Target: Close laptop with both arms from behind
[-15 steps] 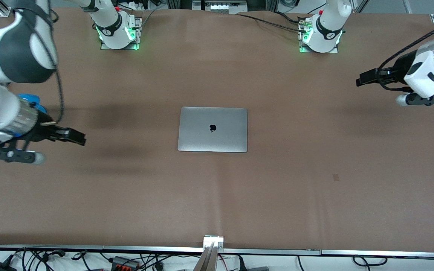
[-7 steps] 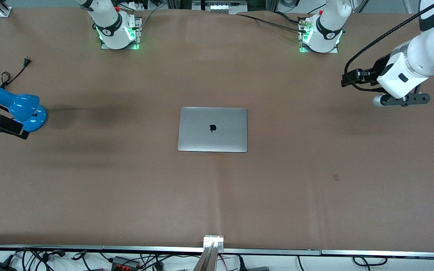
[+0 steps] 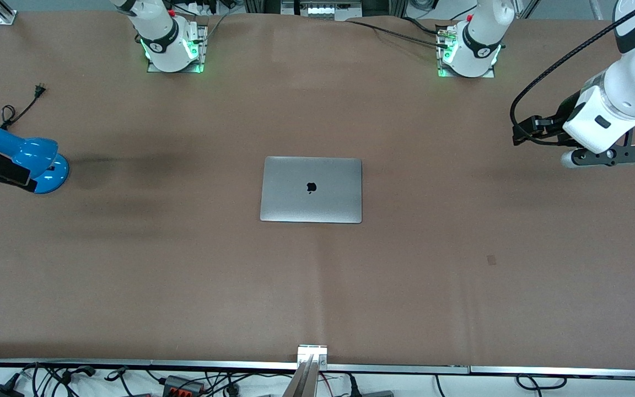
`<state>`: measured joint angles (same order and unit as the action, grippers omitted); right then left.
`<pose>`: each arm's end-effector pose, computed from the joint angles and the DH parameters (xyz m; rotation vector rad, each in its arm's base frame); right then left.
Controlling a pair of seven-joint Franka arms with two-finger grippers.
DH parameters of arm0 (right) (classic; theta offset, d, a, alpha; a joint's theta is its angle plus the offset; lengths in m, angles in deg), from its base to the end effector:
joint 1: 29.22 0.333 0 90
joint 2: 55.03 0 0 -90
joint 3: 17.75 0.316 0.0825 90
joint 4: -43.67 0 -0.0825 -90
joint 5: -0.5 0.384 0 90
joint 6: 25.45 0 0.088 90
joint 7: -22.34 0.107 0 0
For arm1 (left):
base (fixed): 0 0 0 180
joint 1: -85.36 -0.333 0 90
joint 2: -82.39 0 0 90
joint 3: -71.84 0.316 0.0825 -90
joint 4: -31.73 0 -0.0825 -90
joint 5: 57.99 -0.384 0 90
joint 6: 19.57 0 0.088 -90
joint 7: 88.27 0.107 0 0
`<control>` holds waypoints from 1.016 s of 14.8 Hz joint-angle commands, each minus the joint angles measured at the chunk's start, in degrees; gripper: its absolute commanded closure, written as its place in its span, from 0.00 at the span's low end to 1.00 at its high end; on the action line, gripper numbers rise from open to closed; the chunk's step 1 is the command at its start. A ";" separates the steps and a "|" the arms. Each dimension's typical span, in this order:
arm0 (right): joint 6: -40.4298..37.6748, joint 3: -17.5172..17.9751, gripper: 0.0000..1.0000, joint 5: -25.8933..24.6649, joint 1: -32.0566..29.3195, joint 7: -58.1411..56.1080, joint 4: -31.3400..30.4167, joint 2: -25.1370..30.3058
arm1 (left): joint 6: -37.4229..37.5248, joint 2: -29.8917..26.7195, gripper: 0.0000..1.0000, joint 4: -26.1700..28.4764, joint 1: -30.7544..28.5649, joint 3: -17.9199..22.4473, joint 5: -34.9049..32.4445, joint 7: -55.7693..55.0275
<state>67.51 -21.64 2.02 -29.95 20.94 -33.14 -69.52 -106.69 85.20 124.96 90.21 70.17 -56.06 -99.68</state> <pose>0.6342 -0.0428 0.5880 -3.1321 0.0858 -0.0470 0.5548 -0.0668 0.5669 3.1183 0.1345 -0.2490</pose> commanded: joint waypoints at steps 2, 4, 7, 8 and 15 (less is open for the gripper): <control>3.46 1.17 0.00 -2.67 -0.33 -0.45 -14.14 9.55 | 0.73 -0.52 0.00 -0.86 -0.46 -0.17 -1.48 2.18; 4.33 1.17 0.00 -2.75 -0.33 -0.45 -17.92 12.45 | 0.12 -0.44 0.00 -0.51 -0.46 -0.17 -1.48 2.01; 4.52 1.25 0.00 -2.67 -0.33 -0.53 -22.40 16.06 | -0.24 -0.26 0.00 -1.12 -0.46 -0.26 -1.22 2.18; 4.25 1.25 0.00 -2.67 -0.33 -1.14 -23.72 17.38 | -0.24 -0.17 0.00 -1.12 -0.46 -0.26 -1.31 2.53; 4.78 1.25 0.00 -2.23 -0.33 -0.62 -25.41 19.67 | 0.11 -0.26 0.00 -1.12 -0.46 -0.26 -1.31 2.62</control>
<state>71.19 -20.89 0.22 -29.89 20.70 -57.16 -51.01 -107.07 85.04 124.63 89.99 70.20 -56.23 -98.16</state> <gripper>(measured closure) 0.000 0.000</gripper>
